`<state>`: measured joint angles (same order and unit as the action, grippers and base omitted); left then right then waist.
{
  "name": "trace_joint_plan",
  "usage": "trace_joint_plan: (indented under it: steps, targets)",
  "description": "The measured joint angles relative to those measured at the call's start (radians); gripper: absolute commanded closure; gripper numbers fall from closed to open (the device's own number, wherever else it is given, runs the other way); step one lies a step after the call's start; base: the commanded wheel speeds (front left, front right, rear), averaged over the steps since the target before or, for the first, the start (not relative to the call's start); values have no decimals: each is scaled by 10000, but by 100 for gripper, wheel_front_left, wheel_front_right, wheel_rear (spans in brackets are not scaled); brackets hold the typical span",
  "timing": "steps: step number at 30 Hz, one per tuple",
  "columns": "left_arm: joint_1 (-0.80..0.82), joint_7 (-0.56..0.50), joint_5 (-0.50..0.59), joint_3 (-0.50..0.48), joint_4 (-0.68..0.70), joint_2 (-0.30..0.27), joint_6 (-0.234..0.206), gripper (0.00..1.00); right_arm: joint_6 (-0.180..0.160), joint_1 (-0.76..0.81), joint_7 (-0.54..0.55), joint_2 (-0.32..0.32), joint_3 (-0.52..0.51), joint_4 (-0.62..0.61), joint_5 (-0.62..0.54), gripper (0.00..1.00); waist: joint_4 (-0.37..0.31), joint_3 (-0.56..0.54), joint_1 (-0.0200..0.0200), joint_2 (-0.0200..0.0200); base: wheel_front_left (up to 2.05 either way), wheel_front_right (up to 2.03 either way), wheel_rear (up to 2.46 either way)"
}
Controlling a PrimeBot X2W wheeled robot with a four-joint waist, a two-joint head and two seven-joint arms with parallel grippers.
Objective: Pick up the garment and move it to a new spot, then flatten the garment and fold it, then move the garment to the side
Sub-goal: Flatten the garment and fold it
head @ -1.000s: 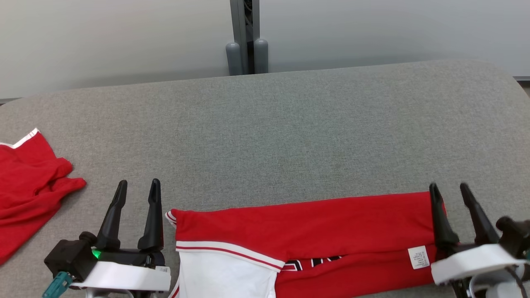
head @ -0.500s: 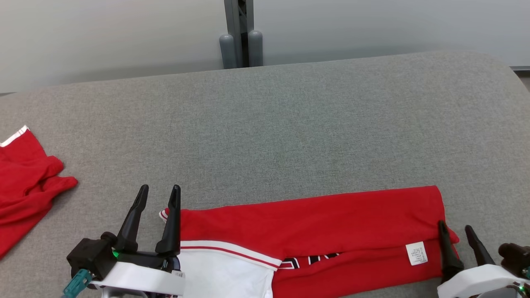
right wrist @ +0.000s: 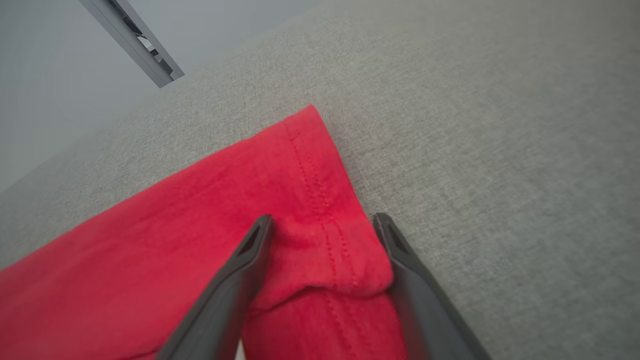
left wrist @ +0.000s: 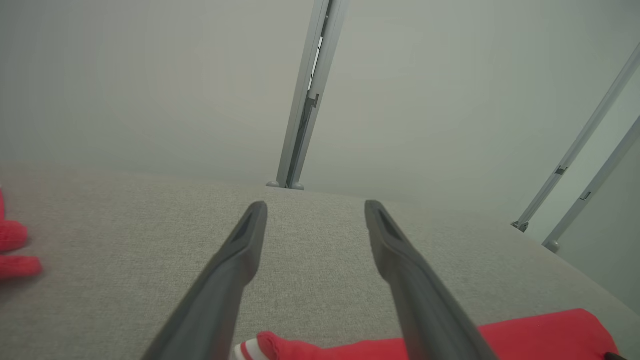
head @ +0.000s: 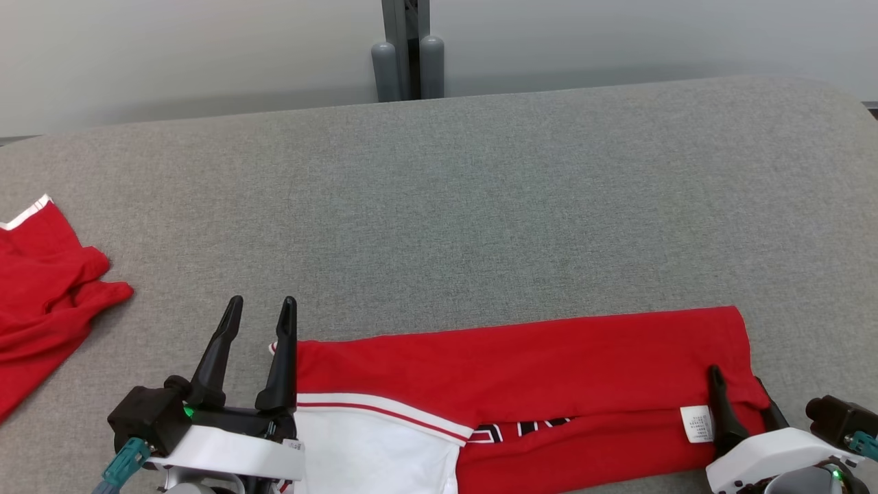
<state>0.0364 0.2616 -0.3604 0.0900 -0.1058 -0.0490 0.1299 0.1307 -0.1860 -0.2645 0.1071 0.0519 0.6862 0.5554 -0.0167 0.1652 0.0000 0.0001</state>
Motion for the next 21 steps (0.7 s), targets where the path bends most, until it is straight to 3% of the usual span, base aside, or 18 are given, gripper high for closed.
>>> trace_joint_plan:
  steps: [5,6,7,8,10,11,21]
  targets:
    - [28,0,0,-17,2,2,0,0,0,-80,-2,81,284,31,270,0,78,12,0,0,0,0,0]
    - [28,0,0,-27,2,2,0,0,0,-82,-2,100,320,40,309,16,85,5,0,0,0,0,0]
    - [28,0,0,-35,2,2,0,0,0,-82,-2,132,359,48,353,56,88,-1,0,0,0,0,0]
    - [28,0,0,-44,2,0,0,0,-2,-82,-2,167,408,58,353,56,87,-7,0,0,0,0,0]
    - [28,0,-2,-59,0,2,0,0,0,-84,0,205,487,63,353,95,79,-26,0,0,0,0,0]
    - [28,0,-2,-67,0,2,0,0,0,-88,0,217,508,63,353,100,74,-36,0,0,0,0,0]
    - [27,0,-42,-42,-44,4,0,0,2,-385,2,740,437,184,165,100,55,-133,0,0,0,0,0]
